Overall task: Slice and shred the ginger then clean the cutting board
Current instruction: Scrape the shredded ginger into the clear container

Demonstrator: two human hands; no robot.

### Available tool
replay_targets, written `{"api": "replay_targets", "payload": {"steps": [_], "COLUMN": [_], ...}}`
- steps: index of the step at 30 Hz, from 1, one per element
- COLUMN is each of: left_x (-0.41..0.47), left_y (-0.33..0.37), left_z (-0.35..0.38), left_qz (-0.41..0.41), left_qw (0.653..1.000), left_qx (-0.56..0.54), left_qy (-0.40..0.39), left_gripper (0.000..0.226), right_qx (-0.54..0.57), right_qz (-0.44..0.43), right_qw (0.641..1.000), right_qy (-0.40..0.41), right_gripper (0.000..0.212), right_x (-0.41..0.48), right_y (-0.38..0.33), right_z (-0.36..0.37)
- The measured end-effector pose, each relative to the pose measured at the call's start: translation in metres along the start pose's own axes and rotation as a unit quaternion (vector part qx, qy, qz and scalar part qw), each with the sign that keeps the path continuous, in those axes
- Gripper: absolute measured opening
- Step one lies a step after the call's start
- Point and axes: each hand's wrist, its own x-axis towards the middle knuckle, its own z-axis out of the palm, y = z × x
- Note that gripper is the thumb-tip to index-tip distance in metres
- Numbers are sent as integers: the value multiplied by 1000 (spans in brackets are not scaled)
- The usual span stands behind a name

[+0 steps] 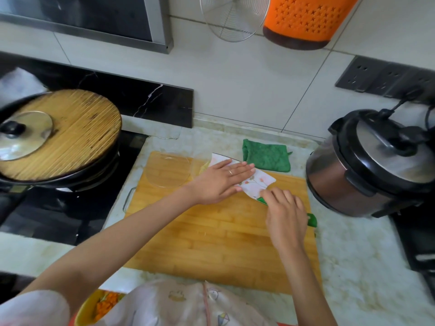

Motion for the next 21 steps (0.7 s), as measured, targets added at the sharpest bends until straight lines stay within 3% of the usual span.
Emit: {"api": "replay_targets", "payload": {"steps": [4, 12, 14, 16, 18, 21], "left_x": [-11, -37, -38, -38, -37, -30], "left_y": [-8, -32, -37, -40, -39, -33], "left_z": [3, 0, 0, 1, 3, 7], "left_qz": [-6, -160, -220, -274, -324, -388], "left_qw": [999, 983, 971, 958, 934, 885], "left_qx": [38, 37, 6, -71, -143, -206], "left_qy": [-15, -84, -93, -47, 47, 151], "left_gripper": [61, 80, 68, 45, 34, 9], "right_qx": [10, 15, 34, 71, 130, 248], "right_qz": [-14, 13, 58, 114, 161, 277], "right_qw": [1000, 1000, 997, 990, 977, 928], "right_qy": [15, 18, 33, 44, 40, -13], "right_gripper": [45, 51, 53, 52, 46, 25], "right_x": [-7, -28, -34, -37, -36, -35], "right_y": [1, 11, 11, 10, 6, 2], "right_z": [4, 17, 17, 14, 12, 18]}}
